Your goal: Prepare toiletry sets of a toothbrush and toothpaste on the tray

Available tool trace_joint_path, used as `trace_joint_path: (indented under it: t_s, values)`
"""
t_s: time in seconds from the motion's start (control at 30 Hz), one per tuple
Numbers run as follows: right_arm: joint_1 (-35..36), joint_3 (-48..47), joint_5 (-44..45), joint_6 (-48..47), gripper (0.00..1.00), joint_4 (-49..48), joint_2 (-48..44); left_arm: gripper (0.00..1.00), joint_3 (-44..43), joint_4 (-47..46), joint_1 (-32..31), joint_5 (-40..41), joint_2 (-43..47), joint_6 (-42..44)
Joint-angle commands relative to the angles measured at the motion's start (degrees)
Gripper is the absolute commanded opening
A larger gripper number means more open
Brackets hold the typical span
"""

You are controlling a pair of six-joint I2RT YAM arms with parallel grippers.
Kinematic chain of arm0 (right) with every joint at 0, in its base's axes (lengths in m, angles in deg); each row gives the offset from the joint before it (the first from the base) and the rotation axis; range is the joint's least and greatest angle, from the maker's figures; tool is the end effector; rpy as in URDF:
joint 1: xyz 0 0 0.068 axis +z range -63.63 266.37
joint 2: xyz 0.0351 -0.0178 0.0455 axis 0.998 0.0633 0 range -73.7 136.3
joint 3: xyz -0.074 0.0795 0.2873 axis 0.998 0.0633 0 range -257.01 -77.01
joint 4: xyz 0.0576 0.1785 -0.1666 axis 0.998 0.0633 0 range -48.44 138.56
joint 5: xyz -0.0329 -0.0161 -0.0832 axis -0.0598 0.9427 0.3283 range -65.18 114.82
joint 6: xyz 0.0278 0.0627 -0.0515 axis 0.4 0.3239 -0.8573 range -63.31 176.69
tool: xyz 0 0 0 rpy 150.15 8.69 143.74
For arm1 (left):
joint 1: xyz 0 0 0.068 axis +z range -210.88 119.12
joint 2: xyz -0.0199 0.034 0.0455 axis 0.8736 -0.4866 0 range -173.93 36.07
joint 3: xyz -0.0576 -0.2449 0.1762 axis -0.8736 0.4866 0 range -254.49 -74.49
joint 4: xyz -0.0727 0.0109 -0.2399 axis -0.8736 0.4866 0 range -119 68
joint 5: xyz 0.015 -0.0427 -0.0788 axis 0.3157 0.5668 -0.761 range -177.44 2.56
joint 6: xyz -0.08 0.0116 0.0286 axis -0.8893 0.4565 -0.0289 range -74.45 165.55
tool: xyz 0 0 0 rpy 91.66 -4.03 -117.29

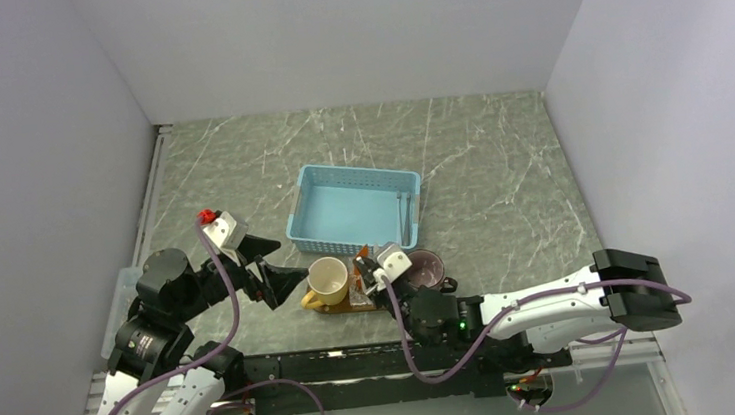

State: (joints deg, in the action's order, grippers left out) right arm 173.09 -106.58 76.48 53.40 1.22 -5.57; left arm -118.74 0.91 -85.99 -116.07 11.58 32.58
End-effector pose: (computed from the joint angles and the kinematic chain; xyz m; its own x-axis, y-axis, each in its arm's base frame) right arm 0.0735 0.2456 0.2962 0.0348 -0.0162 -0.9993 -0.5733 0.8187 -0.0332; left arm 0.0620 -0.0690 0.3484 -0.3348 -0.0607 -0.9403 0.7433 0.5963 -0.3031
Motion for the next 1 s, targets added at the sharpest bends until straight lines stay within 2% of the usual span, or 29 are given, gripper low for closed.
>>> trace_joint_path:
  t_s: [0.0, 0.7, 0.97]
  values:
    - [0.13, -1.58, -0.97, -2.81, 0.0, -3.07, 1.27, 1.0, 0.22, -0.73, -0.06, -0.56, 0.59, 0.12]
    - [0.46, 0.03, -1.91, -4.0, 0.0, -9.6, 3.4, 1.0, 0.26, -0.61, -0.03, -0.56, 0.49, 0.27]
    - [0.63, 0.09, -2.04, -3.15, 0.01, -6.93, 3.32, 0.99, 0.24, -0.63, 0.02, -0.63, 0.58, 0.23]
